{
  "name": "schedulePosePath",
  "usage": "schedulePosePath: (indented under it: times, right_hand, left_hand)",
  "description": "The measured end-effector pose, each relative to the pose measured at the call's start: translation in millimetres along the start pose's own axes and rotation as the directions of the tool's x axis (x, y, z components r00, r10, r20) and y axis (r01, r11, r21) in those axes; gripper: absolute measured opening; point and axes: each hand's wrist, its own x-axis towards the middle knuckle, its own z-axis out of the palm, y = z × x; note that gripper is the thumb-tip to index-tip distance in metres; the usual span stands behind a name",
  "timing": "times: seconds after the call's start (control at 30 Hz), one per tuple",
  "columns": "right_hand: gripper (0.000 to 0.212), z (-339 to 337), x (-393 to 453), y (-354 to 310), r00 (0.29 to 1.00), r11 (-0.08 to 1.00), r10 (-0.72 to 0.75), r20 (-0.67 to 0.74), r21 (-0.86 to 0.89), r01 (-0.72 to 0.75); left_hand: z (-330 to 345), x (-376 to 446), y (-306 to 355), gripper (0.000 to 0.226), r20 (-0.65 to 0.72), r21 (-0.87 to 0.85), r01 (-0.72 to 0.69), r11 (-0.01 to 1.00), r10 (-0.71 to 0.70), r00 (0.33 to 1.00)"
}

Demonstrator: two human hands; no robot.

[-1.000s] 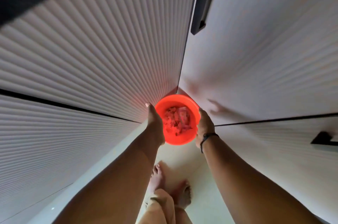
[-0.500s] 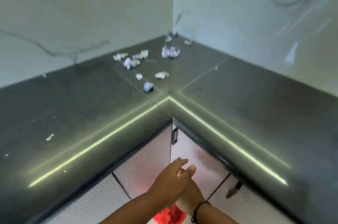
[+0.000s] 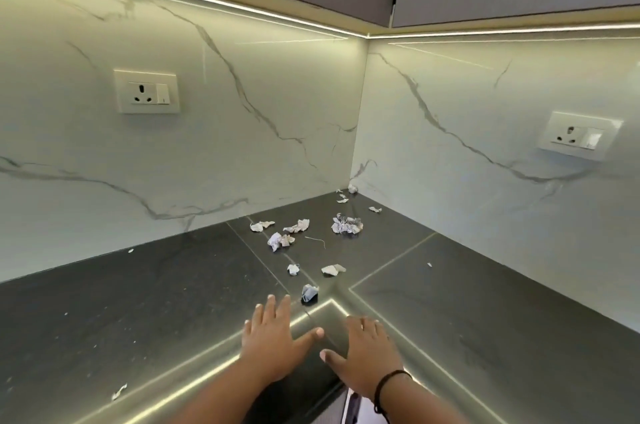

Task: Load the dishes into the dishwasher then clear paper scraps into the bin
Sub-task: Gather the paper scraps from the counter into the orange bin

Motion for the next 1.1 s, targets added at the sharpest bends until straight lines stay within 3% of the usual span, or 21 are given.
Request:
schedulePosePath:
  times: [0.07, 0.13, 0.37, 0.53, 0.73, 0.83, 0.9, 1.0, 1.1]
  right_hand:
    - [0.112, 1, 23, 4, 0.992, 0.992, 0.11, 0.063, -0.064, -0.106]
    - [0.123, 2, 43, -1, 0.986, 0.986, 0.15, 0.076, -0.08, -0.144]
    - [0.126, 8, 94, -18, 0.979, 0.982, 0.16, 0.129, -0.125, -0.144]
    - [0.142, 7, 135, -14, 0.983, 0.988, 0.139, 0.124, -0.087, -0.129]
    - [0.145, -3, 179, 8, 0.964, 1.0, 0.02, 0.267, 0.007, -0.023]
    - [0.133, -8, 196, 12, 0.941, 0.979, -0.186, 0.281, 0.129, 0.155]
    - [0.121, -13, 205, 17, 0.938, 0.929, -0.254, 0.235, 0.329, 0.169]
    - [0.082, -19, 216, 41, 0.994, 0.88, -0.101, 0.052, 0.471, 0.064]
    - [0.039, -19, 227, 107, 0.978, 0.961, 0.096, -0.183, 0.273, -0.043]
  left_hand:
    - [2, 25, -11, 0.126, 0.002, 0.063, 0.002, 0.998, -0.003, 1.0]
    - [4, 46, -20, 0.133, 0.011, 0.099, -0.016, 0.995, 0.015, 1.0]
    - [8, 122, -34, 0.133, 0.04, 0.138, -0.082, 0.987, 0.077, 0.996]
    - [24, 160, -26, 0.134, 0.083, 0.149, -0.18, 0.972, 0.169, 0.982]
    - [41, 197, -12, 0.128, 0.061, 0.15, -0.223, 0.963, 0.216, 0.974]
    - [48, 219, -2, 0.119, 0.063, 0.131, -0.312, 0.941, 0.306, 0.95]
    - [54, 233, 8, 0.101, 0.108, 0.126, -0.398, 0.909, 0.386, 0.916]
    - [61, 250, 21, 0.064, 0.11, 0.027, -0.51, 0.86, 0.504, 0.856]
    - [70, 264, 29, 0.062, 0.039, -0.051, -0.553, 0.832, 0.555, 0.831]
